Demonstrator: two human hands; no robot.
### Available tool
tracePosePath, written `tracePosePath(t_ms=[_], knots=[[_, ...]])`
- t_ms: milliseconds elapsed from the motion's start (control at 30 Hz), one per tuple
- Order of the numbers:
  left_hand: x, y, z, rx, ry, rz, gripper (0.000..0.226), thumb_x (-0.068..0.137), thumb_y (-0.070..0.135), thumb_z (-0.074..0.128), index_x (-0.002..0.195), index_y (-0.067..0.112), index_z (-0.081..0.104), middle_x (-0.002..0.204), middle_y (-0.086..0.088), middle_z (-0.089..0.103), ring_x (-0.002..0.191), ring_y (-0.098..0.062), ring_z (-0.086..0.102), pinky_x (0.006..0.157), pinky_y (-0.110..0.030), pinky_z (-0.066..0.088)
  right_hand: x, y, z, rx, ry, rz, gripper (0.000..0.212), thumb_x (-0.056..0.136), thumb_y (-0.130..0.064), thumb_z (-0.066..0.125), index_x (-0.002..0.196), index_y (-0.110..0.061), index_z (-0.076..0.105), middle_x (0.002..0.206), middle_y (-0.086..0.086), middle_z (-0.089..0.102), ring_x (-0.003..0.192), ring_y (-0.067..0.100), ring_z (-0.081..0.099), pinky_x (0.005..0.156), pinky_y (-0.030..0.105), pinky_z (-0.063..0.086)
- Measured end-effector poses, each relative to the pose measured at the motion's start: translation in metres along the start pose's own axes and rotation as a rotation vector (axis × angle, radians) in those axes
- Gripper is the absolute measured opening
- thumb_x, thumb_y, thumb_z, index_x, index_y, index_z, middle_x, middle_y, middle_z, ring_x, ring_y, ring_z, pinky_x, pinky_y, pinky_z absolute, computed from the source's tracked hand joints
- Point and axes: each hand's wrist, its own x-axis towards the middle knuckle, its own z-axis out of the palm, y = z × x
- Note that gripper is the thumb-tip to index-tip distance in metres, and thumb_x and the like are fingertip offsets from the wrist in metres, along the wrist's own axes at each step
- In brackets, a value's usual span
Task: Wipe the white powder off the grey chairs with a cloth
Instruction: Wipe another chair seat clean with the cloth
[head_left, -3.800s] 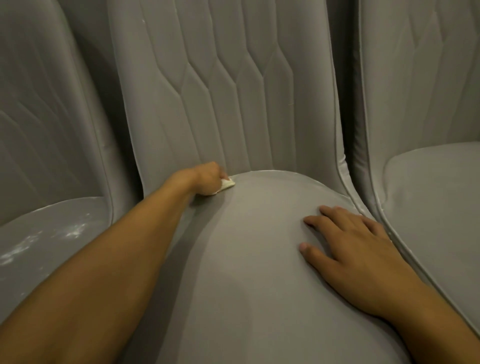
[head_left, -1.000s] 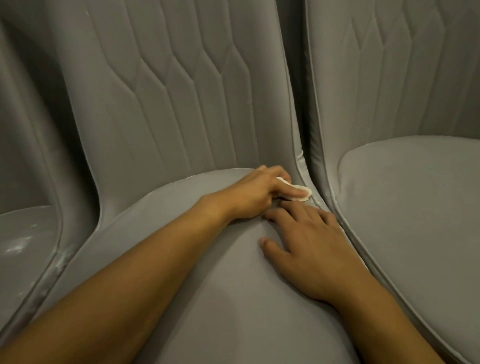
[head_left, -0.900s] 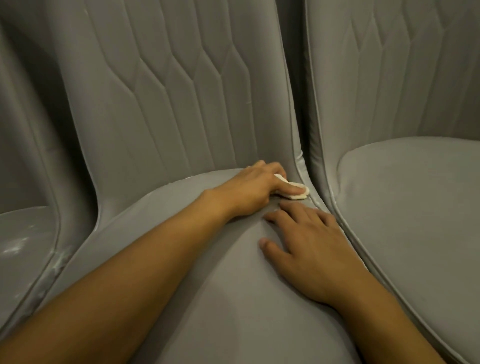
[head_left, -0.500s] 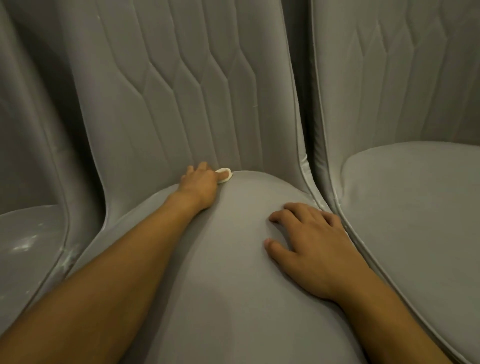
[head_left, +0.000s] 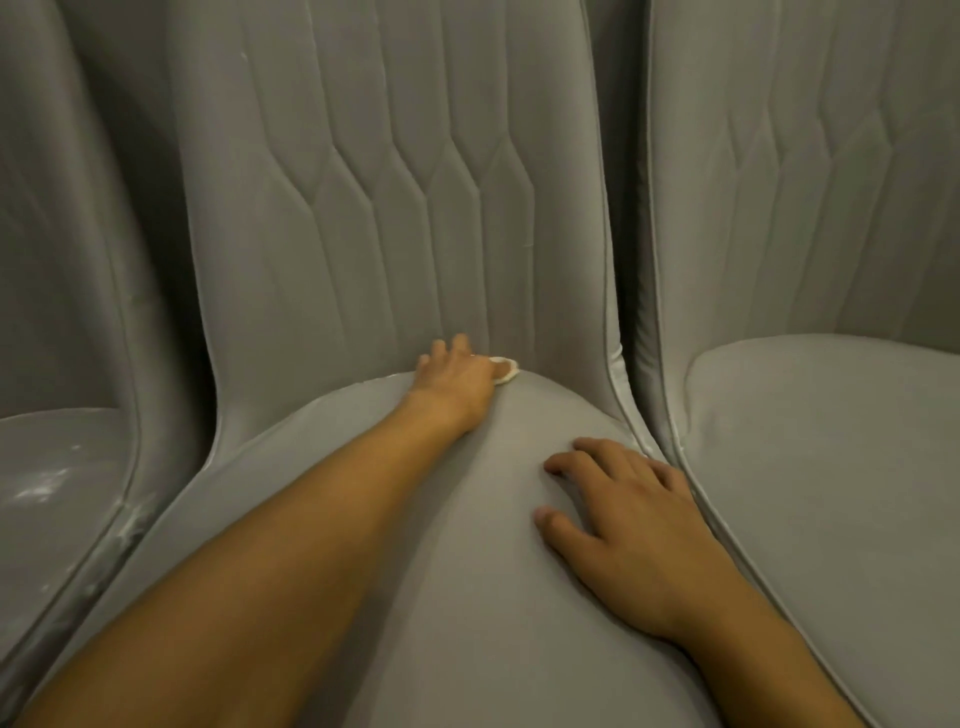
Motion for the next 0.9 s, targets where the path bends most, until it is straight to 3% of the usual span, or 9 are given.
tracePosePath(t_ms=[100,300,467,600,767,900], knots=[[0.003,-0.046,-0.004,0.121,0.006,-0.115,0.042,0.11,0.038,0.031,0.149,0.044,0.043,0.144,-0.017,0.039,0.132,-0.041,0.038,0.113,-0.049,0.032,0.0,0.0,0.0,-0.015,-0.004,0.005,0.06,0.087,-0.066,0.021,0.14,-0.045,0.035,0.149,-0.019,0.028,0.141,0.002,0.021,0.117,0.032,0.01],[-0.033,-0.124,-0.016,0.275,-0.016,-0.278,0.048,0.108,0.028,0.031,0.154,0.034,0.039,0.148,-0.023,0.036,0.135,-0.042,0.038,0.114,-0.047,0.032,-0.004,-0.004,0.0,-0.044,-0.02,0.012,0.061,0.087,-0.066,0.02,0.141,-0.043,0.036,0.15,-0.017,0.03,0.142,0.004,0.023,0.117,0.033,0.011],[-0.086,-0.147,-0.029,0.301,-0.07,-0.266,0.05,0.108,0.028,0.029,0.157,0.039,0.031,0.153,-0.022,0.037,0.138,-0.04,0.039,0.117,-0.044,0.033,-0.005,-0.009,-0.003,-0.175,-0.063,0.01,0.07,0.085,-0.067,0.008,0.145,-0.04,0.032,0.154,-0.012,0.029,0.144,0.01,0.025,0.121,0.034,0.017],[-0.115,-0.16,-0.034,0.247,-0.104,-0.267,0.05,0.108,0.031,0.031,0.157,0.042,0.027,0.147,-0.021,0.034,0.137,-0.041,0.038,0.116,-0.044,0.034,0.008,-0.031,-0.017,-0.238,-0.111,-0.02,0.058,0.099,-0.062,0.021,0.15,-0.036,0.03,0.155,-0.004,0.033,0.143,0.017,0.03,0.122,0.038,0.019],[-0.092,-0.143,-0.031,0.1,-0.018,-0.218,0.047,0.108,0.043,0.036,0.151,0.024,0.04,0.148,-0.018,0.037,0.137,-0.04,0.037,0.112,-0.041,0.031,0.075,-0.081,0.013,-0.113,-0.158,-0.154,0.061,0.099,-0.065,0.02,0.153,-0.037,0.023,0.163,0.002,0.022,0.151,0.021,0.018,0.124,0.046,0.008],[-0.051,-0.126,-0.019,0.136,0.039,-0.122,0.044,0.108,0.026,0.039,0.151,0.036,0.04,0.138,-0.016,0.037,0.128,-0.039,0.041,0.11,-0.042,0.034,0.086,-0.081,0.045,-0.117,-0.145,-0.161,0.06,0.099,-0.064,0.015,0.153,-0.038,0.022,0.164,0.0,0.018,0.152,0.02,0.011,0.124,0.045,0.005]])
